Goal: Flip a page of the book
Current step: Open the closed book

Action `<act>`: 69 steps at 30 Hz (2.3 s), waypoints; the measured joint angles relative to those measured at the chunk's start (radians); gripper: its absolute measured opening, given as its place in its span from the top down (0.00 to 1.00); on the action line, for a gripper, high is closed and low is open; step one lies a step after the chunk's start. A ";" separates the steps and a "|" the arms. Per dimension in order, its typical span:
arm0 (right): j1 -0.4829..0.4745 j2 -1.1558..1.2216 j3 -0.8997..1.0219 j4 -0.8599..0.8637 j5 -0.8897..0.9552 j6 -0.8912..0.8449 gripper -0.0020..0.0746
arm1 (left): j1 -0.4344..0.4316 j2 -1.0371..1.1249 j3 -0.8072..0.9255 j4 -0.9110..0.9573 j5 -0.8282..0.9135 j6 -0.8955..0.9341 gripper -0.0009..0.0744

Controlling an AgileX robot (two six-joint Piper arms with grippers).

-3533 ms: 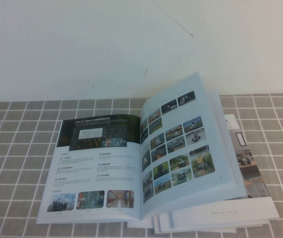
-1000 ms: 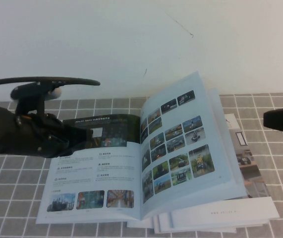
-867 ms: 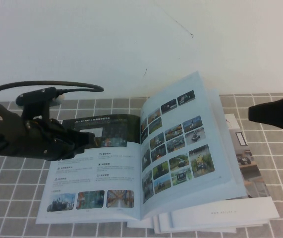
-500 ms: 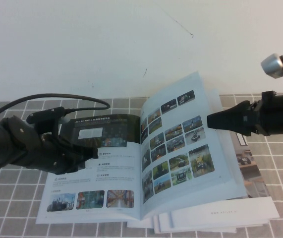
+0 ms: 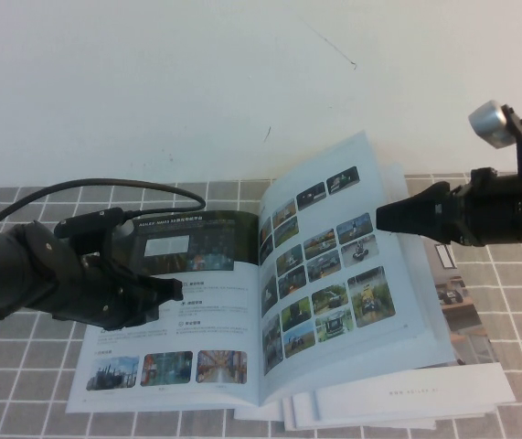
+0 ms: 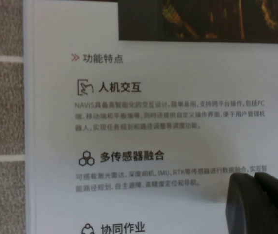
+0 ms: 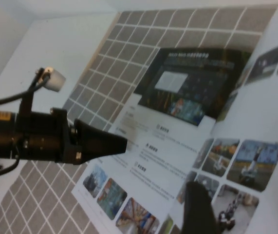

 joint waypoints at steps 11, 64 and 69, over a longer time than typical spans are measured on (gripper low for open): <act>0.000 0.044 0.000 0.093 0.127 0.001 0.44 | 0.000 0.000 -0.002 0.000 0.000 0.000 0.99; 0.335 0.136 -0.124 0.202 0.011 -0.068 0.44 | 0.000 -0.073 -0.003 -0.087 0.015 0.006 0.99; 0.330 0.136 -0.131 0.206 -0.004 -0.064 0.47 | 0.000 -0.145 -0.003 -0.089 0.015 0.032 0.99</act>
